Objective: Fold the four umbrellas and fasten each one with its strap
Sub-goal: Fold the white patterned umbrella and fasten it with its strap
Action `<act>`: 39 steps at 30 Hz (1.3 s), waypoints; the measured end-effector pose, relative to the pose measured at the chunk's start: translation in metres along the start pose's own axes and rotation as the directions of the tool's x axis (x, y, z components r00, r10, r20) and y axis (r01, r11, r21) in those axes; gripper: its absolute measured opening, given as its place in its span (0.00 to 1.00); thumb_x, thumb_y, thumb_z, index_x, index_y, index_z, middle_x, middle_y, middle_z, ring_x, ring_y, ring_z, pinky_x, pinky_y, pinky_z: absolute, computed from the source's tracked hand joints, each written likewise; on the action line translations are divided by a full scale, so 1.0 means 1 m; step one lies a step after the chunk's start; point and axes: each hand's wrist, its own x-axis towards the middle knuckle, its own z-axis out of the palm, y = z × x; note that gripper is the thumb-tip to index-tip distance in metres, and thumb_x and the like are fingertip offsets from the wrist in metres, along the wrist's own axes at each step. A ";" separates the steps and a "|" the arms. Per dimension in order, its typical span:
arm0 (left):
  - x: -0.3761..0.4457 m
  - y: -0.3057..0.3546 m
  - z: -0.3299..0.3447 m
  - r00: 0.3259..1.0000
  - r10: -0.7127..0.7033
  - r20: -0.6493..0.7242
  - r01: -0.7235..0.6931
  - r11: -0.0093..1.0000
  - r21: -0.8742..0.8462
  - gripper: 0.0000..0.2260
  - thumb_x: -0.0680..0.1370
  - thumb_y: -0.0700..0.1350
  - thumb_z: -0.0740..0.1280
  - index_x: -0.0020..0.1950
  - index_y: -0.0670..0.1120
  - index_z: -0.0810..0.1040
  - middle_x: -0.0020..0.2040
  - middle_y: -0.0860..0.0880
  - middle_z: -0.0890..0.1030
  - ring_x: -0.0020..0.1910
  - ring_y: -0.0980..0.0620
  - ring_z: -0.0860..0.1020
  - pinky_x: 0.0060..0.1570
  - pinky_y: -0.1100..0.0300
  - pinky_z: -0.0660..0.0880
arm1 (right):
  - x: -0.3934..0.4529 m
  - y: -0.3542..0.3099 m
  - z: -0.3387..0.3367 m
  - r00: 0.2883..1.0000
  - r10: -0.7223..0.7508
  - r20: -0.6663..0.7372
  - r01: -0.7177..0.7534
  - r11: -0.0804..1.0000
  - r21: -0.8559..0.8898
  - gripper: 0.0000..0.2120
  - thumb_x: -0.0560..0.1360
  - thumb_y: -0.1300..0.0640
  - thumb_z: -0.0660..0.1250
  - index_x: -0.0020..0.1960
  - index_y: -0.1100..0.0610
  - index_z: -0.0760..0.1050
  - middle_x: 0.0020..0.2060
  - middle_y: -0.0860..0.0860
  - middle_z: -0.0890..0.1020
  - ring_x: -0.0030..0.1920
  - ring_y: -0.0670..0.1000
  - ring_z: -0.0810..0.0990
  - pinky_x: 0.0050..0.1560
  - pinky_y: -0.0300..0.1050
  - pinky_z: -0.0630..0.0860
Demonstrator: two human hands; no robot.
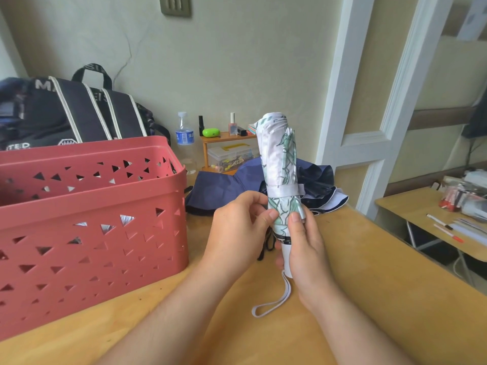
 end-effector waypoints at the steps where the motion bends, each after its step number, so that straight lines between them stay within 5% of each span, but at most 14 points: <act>1: 0.001 0.000 0.000 0.999 -0.036 0.019 0.037 0.997 -0.065 0.04 0.80 0.51 0.73 0.52 0.56 0.80 0.41 0.62 0.83 0.42 0.65 0.80 0.42 0.71 0.73 | 0.000 0.000 0.000 1.000 0.004 -0.001 -0.004 1.000 0.006 0.12 0.86 0.45 0.58 0.65 0.34 0.76 0.46 0.45 0.84 0.39 0.48 0.80 0.34 0.48 0.75; 8: 0.001 0.005 0.002 0.928 -0.214 0.306 0.342 0.815 -0.467 0.12 0.82 0.50 0.70 0.48 0.41 0.78 0.35 0.45 0.82 0.34 0.51 0.77 0.38 0.61 0.74 | -0.003 -0.004 0.003 1.000 0.009 0.024 -0.010 0.998 0.064 0.12 0.87 0.46 0.56 0.62 0.37 0.78 0.40 0.47 0.82 0.37 0.50 0.77 0.30 0.47 0.72; 11: 0.000 0.007 0.002 0.924 -0.215 0.315 0.364 0.745 -0.559 0.07 0.82 0.45 0.70 0.50 0.40 0.79 0.35 0.46 0.81 0.29 0.54 0.77 0.32 0.67 0.73 | -0.004 -0.005 0.004 0.999 0.030 0.029 -0.033 0.994 0.104 0.11 0.85 0.41 0.59 0.61 0.38 0.78 0.37 0.48 0.80 0.35 0.49 0.76 0.28 0.45 0.71; 15: -0.003 0.007 0.004 0.927 -0.191 0.323 0.349 0.753 -0.558 0.06 0.83 0.40 0.68 0.51 0.37 0.79 0.33 0.44 0.81 0.26 0.52 0.77 0.28 0.67 0.72 | -0.007 -0.008 0.003 0.997 0.062 0.040 -0.067 0.988 0.142 0.23 0.76 0.29 0.64 0.61 0.44 0.78 0.35 0.52 0.77 0.30 0.50 0.73 0.25 0.43 0.68; 17: -0.005 0.006 0.006 0.921 -0.187 0.342 0.354 0.768 -0.534 0.06 0.84 0.40 0.68 0.51 0.36 0.79 0.35 0.40 0.82 0.28 0.48 0.78 0.33 0.66 0.73 | -0.008 -0.009 0.001 0.994 0.106 0.036 -0.110 0.983 0.147 0.26 0.72 0.30 0.64 0.59 0.48 0.78 0.34 0.54 0.77 0.26 0.50 0.71 0.24 0.42 0.66; 20: -0.003 0.005 0.005 0.922 -0.175 0.346 0.339 0.796 -0.501 0.06 0.83 0.41 0.69 0.51 0.37 0.80 0.42 0.33 0.83 0.31 0.45 0.80 0.45 0.53 0.74 | -0.009 -0.009 0.000 0.983 0.179 0.038 -0.183 0.971 0.152 0.22 0.79 0.34 0.60 0.56 0.51 0.79 0.32 0.56 0.75 0.23 0.51 0.68 0.25 0.41 0.65; 22: -0.002 0.006 0.002 0.925 -0.161 0.344 0.324 0.808 -0.493 0.08 0.82 0.41 0.70 0.51 0.36 0.80 0.43 0.35 0.84 0.32 0.44 0.81 0.45 0.50 0.75 | -0.008 -0.010 0.000 0.974 0.212 0.081 -0.222 0.964 0.149 0.24 0.80 0.32 0.57 0.57 0.50 0.79 0.31 0.57 0.73 0.22 0.52 0.66 0.26 0.42 0.65; 27: -0.003 0.009 -0.002 0.953 -0.180 0.245 0.283 0.821 -0.496 0.09 0.83 0.46 0.70 0.53 0.40 0.79 0.37 0.51 0.82 0.28 0.55 0.79 0.33 0.66 0.74 | -0.009 -0.013 0.000 0.928 0.271 0.257 -0.335 0.909 0.250 0.31 0.71 0.24 0.57 0.51 0.49 0.81 0.30 0.53 0.72 0.22 0.50 0.64 0.27 0.41 0.64; 32: -0.002 0.012 -0.001 0.963 -0.172 0.209 0.252 0.850 -0.463 0.13 0.81 0.52 0.71 0.55 0.42 0.78 0.40 0.50 0.80 0.31 0.54 0.79 0.35 0.63 0.75 | -0.007 -0.009 -0.004 0.930 0.217 0.298 -0.297 0.919 0.260 0.39 0.71 0.23 0.61 0.66 0.53 0.74 0.38 0.54 0.76 0.22 0.50 0.67 0.26 0.41 0.66; 39: 0.001 0.014 -0.006 0.953 -0.193 0.235 0.289 0.816 -0.500 0.13 0.85 0.46 0.66 0.53 0.34 0.76 0.35 0.49 0.78 0.28 0.57 0.74 0.28 0.68 0.72 | -0.004 -0.007 -0.001 0.954 0.103 0.283 -0.202 0.915 0.349 0.23 0.80 0.39 0.59 0.67 0.53 0.76 0.48 0.55 0.84 0.41 0.54 0.77 0.37 0.49 0.75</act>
